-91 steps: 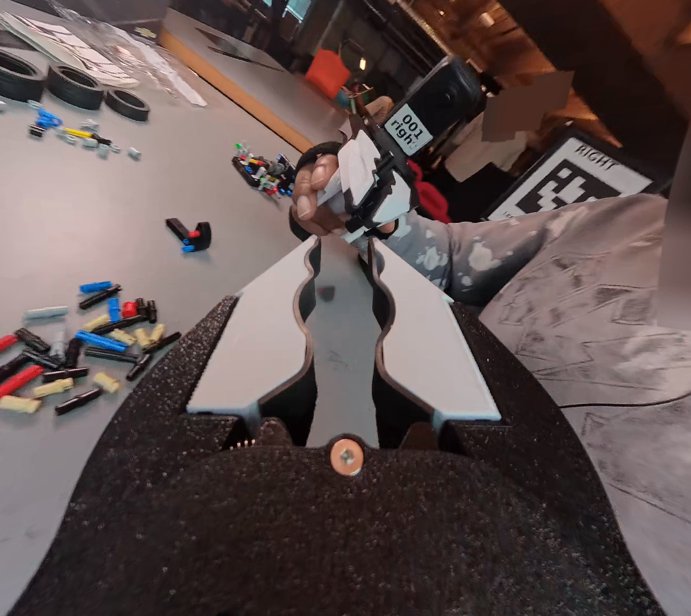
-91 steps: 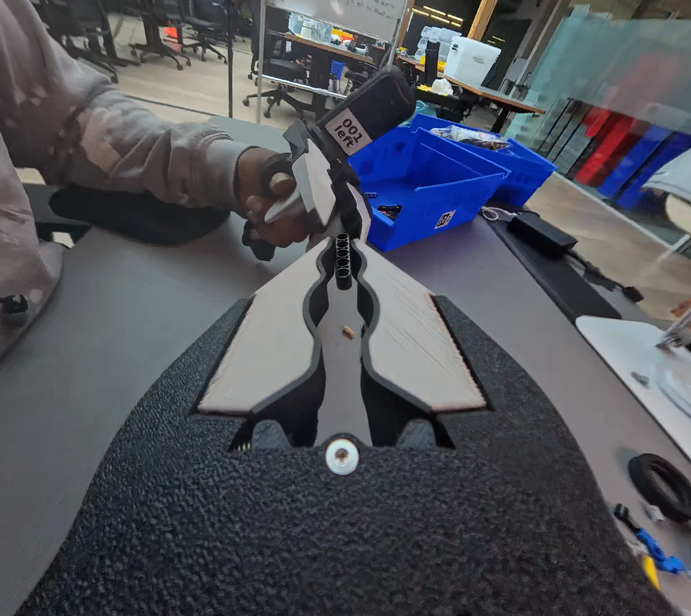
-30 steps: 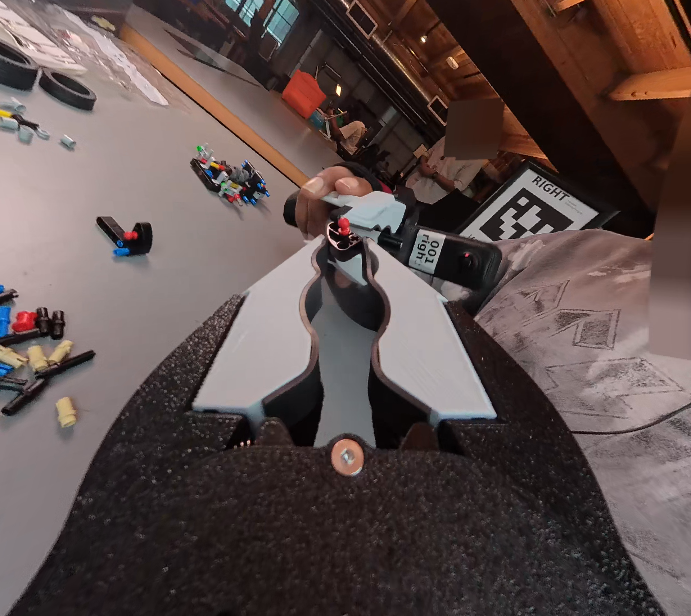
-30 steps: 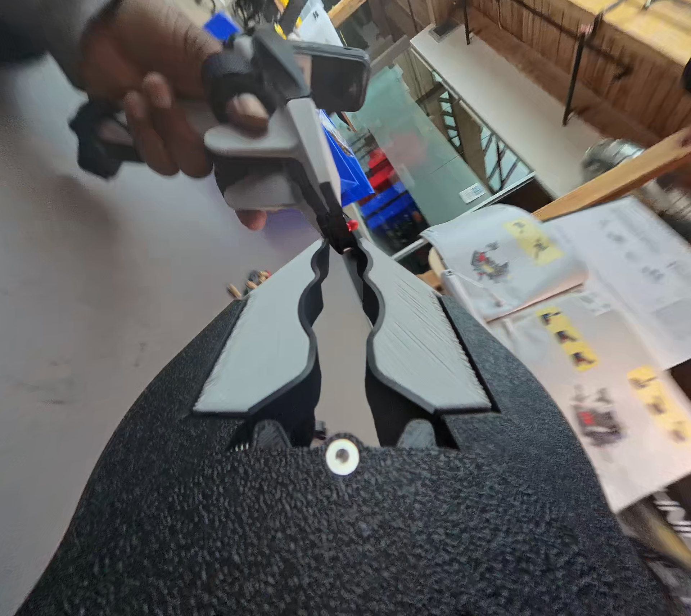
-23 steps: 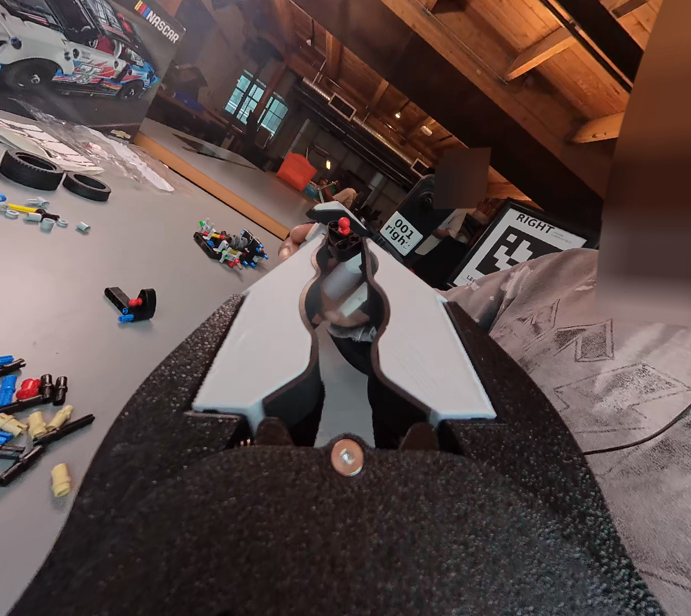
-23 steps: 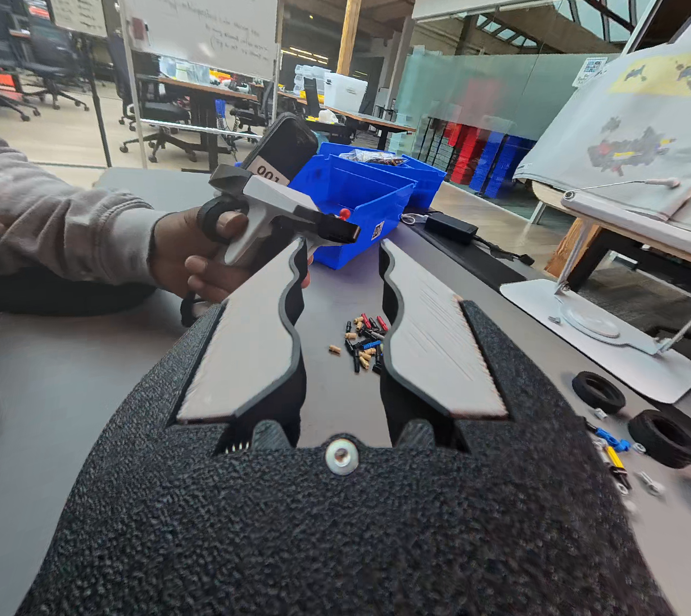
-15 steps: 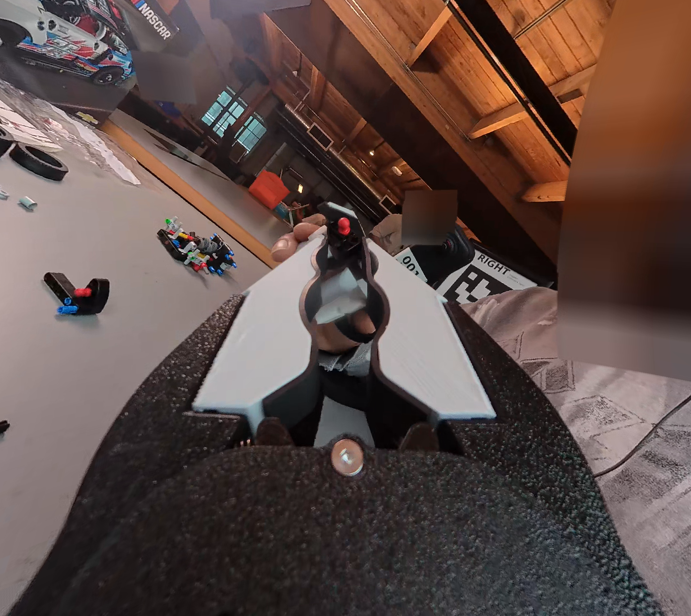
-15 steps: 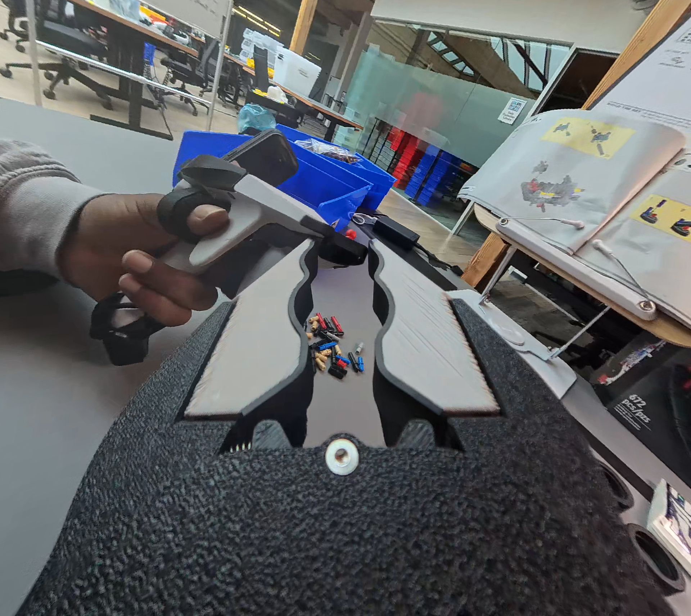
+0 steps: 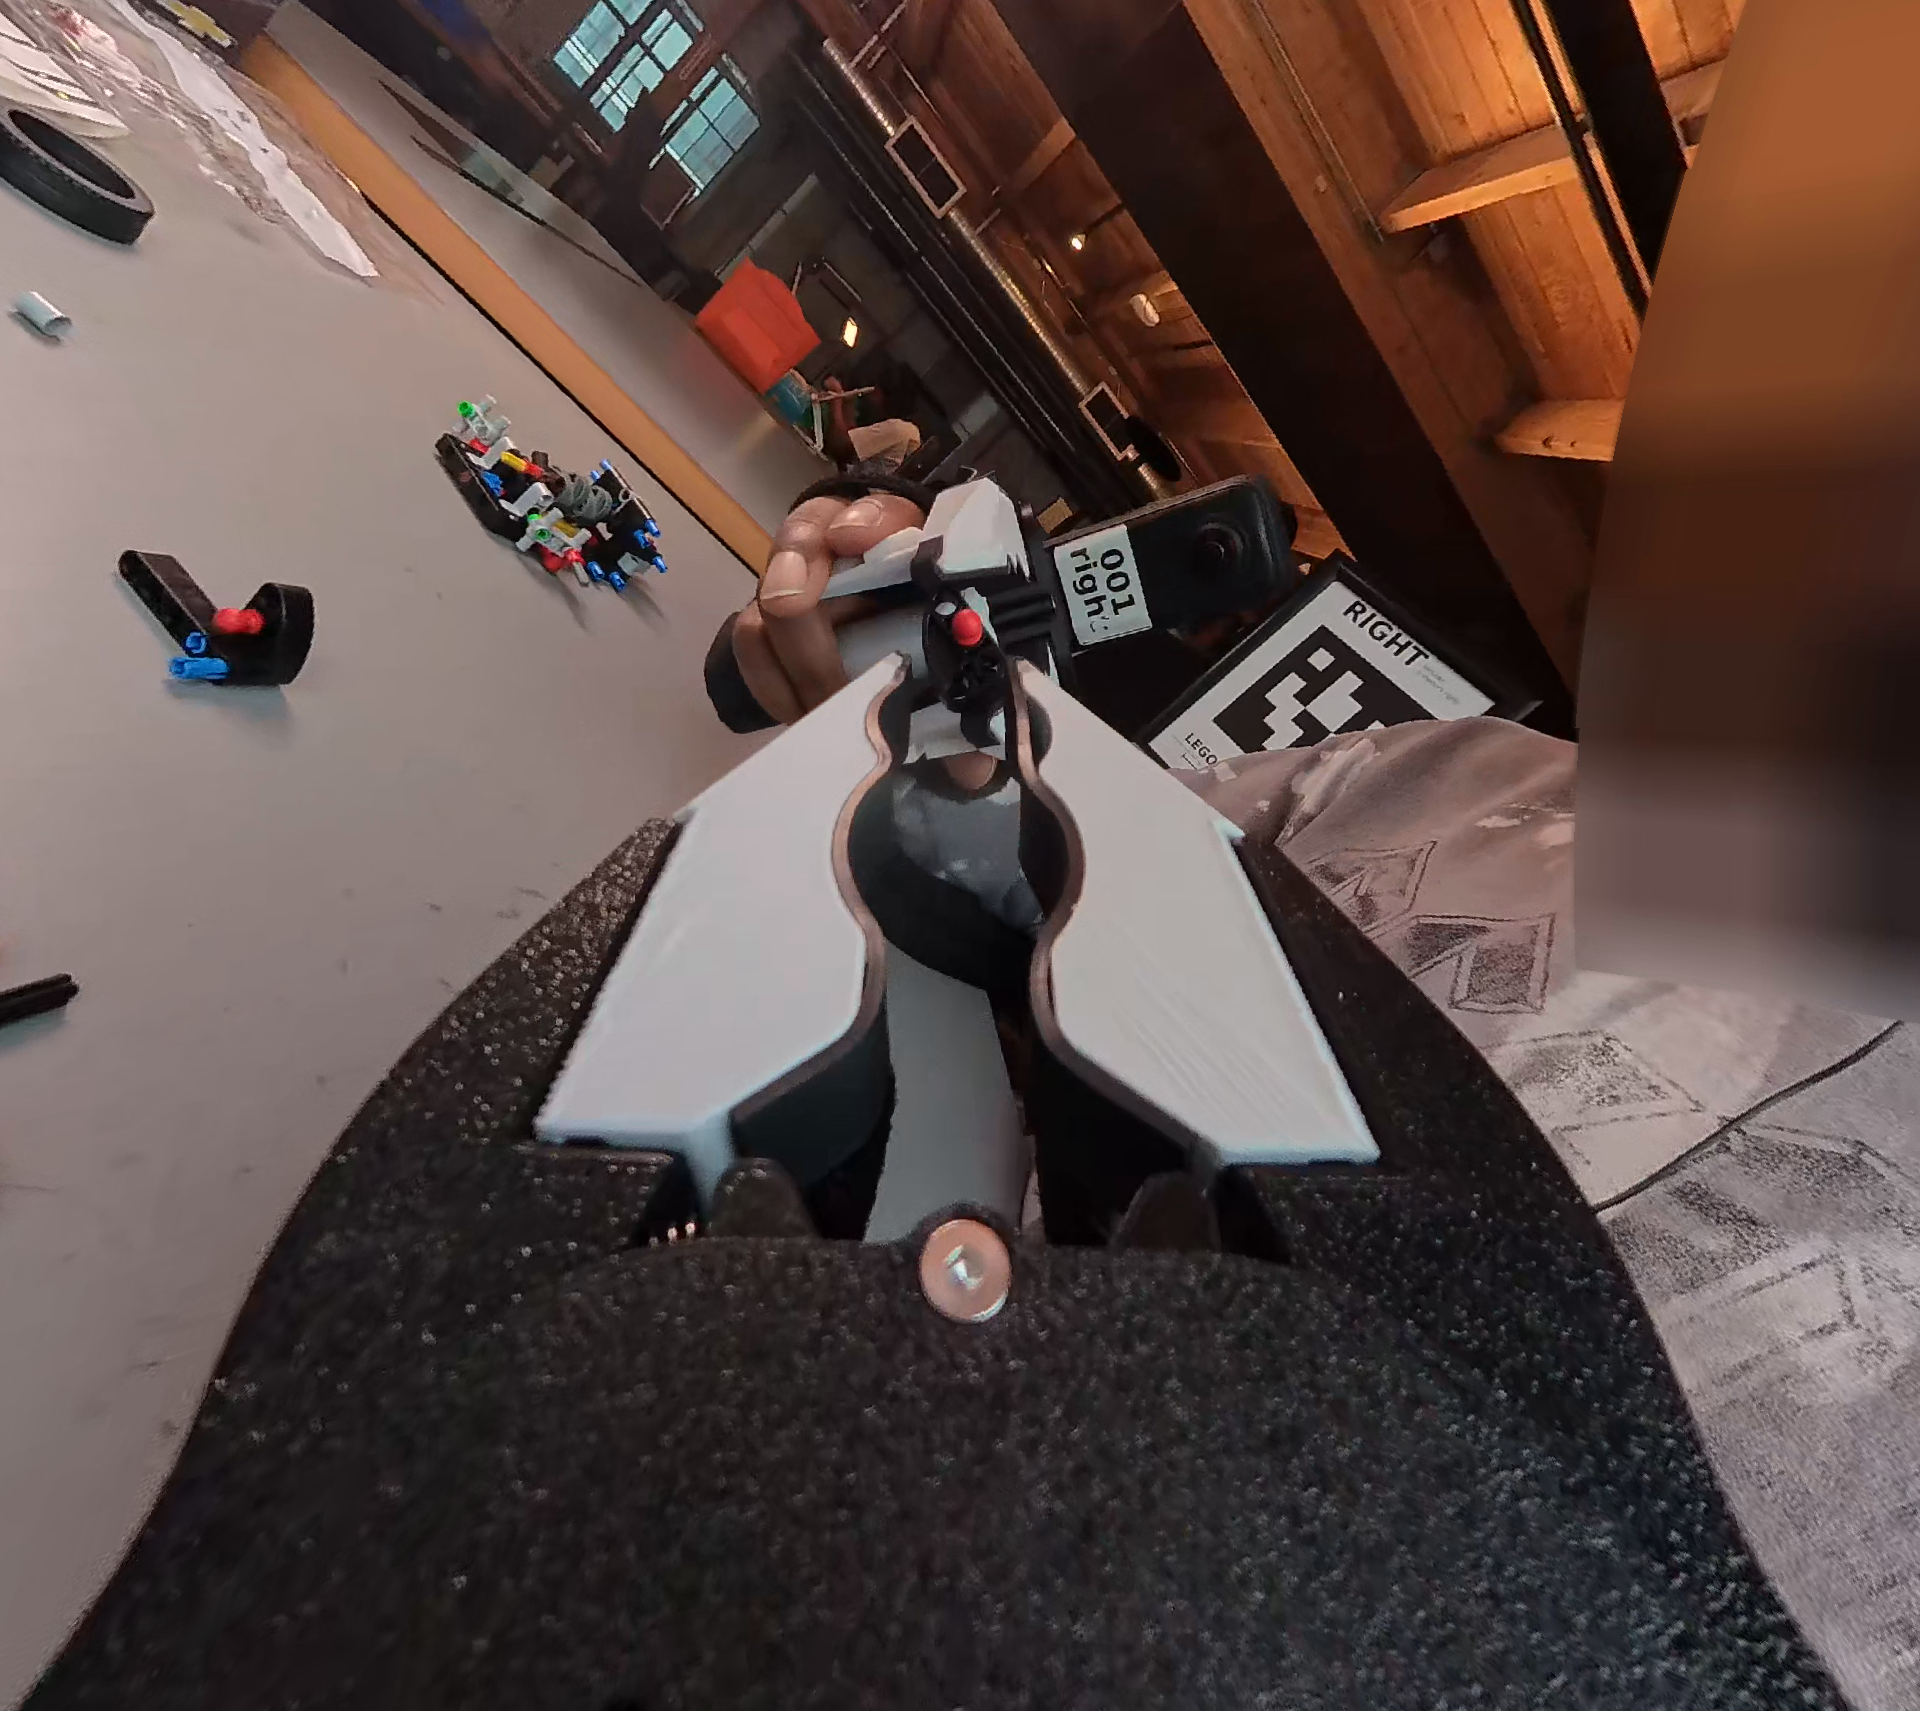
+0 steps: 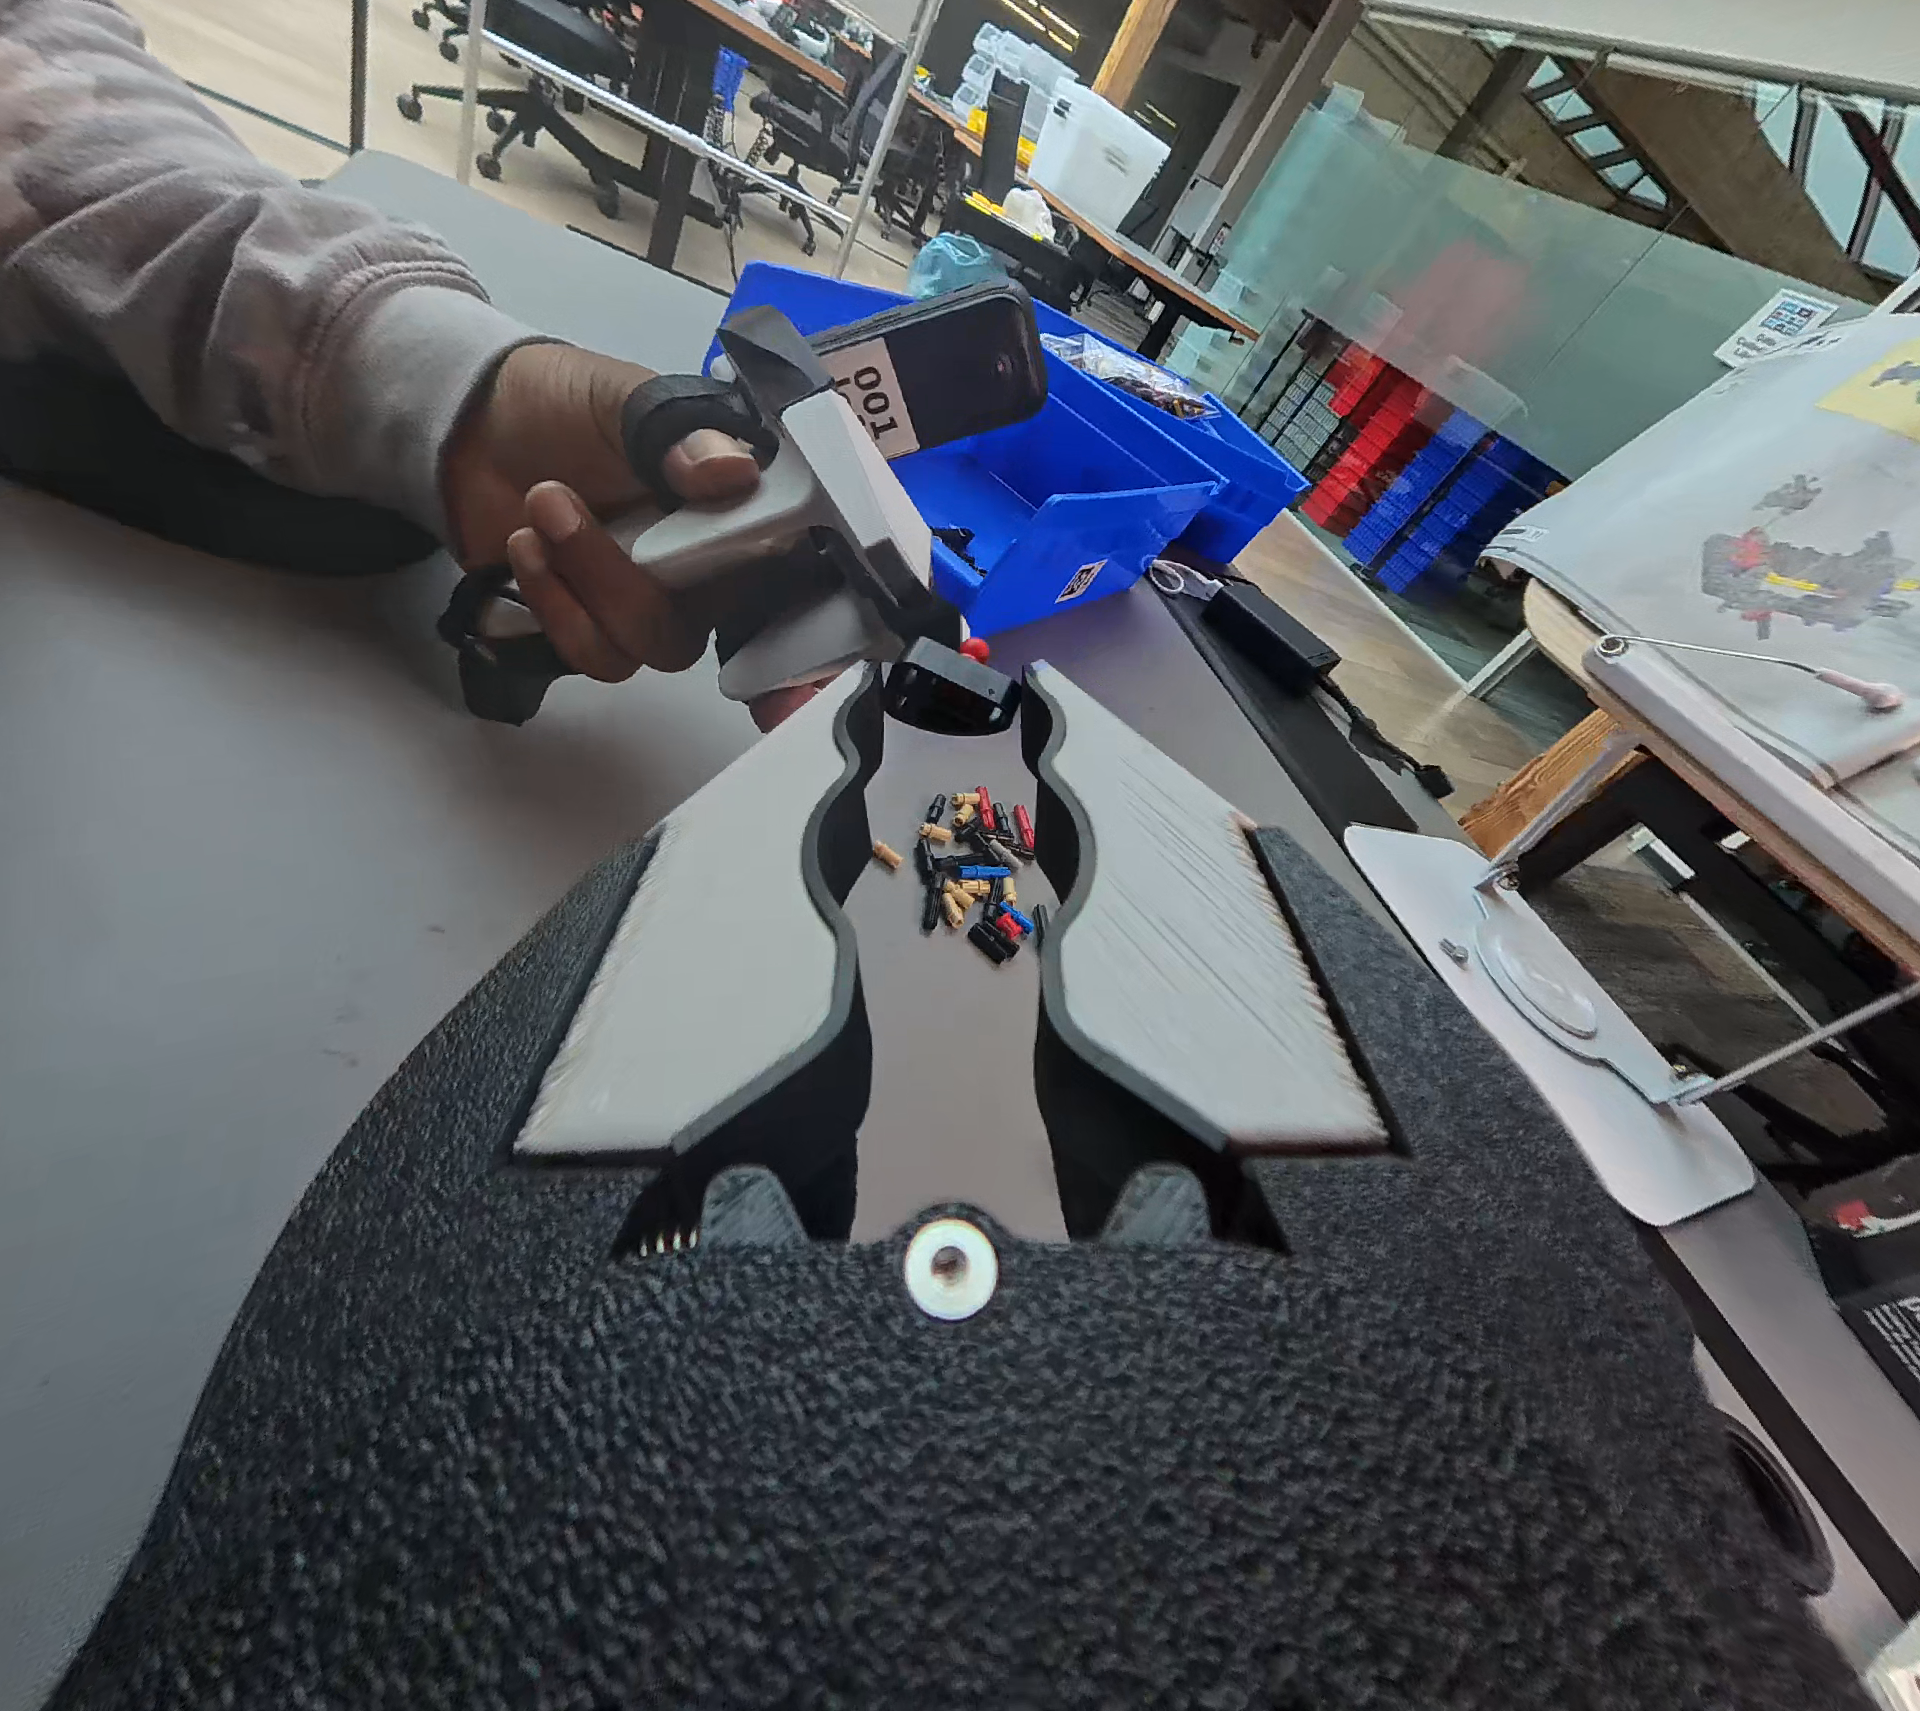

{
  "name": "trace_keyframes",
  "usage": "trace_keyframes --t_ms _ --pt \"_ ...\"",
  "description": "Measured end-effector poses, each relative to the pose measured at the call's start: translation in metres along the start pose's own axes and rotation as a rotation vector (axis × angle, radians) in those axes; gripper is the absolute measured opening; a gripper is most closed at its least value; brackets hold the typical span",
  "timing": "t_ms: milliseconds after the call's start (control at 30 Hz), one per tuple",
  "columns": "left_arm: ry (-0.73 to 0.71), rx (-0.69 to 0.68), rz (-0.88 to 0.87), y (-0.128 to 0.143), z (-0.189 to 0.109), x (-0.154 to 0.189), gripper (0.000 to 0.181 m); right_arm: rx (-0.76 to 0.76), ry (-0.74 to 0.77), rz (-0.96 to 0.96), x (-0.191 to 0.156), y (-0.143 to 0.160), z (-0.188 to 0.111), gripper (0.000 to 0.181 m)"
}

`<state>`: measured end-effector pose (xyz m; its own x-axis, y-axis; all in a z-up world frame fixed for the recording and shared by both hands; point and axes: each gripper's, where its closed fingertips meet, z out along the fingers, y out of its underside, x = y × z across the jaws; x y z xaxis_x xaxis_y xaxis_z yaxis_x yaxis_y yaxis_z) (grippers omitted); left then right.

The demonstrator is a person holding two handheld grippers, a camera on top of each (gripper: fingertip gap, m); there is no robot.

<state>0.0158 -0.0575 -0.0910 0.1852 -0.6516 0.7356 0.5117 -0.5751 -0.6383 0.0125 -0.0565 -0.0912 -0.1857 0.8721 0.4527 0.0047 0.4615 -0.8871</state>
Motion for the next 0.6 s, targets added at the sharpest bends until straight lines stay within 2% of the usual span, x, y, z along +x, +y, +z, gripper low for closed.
trace_keyframes --t_ms 33,167,233,367,433,467,500,600 --pt "0.002 -0.008 -0.011 0.002 0.001 0.0 0.017 -0.011 0.012 -0.016 0.0 0.002 0.001 0.026" --pt "-0.007 -0.025 -0.049 0.008 0.007 -0.005 0.029 -0.064 0.134 -0.14 0.009 0.008 0.005 0.026" --pt "-0.017 0.001 -0.056 0.005 0.01 -0.007 0.029 -0.075 0.196 -0.2 0.011 0.007 0.008 0.026" --pt "-0.09 0.02 0.006 -0.001 0.007 -0.014 0.015 -0.112 0.307 -0.334 0.014 0.007 0.014 0.026" --pt "-0.131 0.019 0.05 -0.003 0.003 -0.016 0.014 -0.119 0.3 -0.325 0.014 0.009 0.015 0.024" --pt "-0.151 0.043 0.066 -0.008 -0.001 -0.018 0.014 -0.109 0.282 -0.303 0.014 0.01 0.013 0.016" --pt "-0.155 0.058 0.071 -0.013 -0.005 -0.018 0.015 -0.09 0.217 -0.275 0.006 0.011 0.012 0.008" --pt "-0.222 -0.001 0.166 -0.012 -0.012 -0.023 0.014 -0.082 0.071 -0.167 -0.01 0.019 0.011 0.006"
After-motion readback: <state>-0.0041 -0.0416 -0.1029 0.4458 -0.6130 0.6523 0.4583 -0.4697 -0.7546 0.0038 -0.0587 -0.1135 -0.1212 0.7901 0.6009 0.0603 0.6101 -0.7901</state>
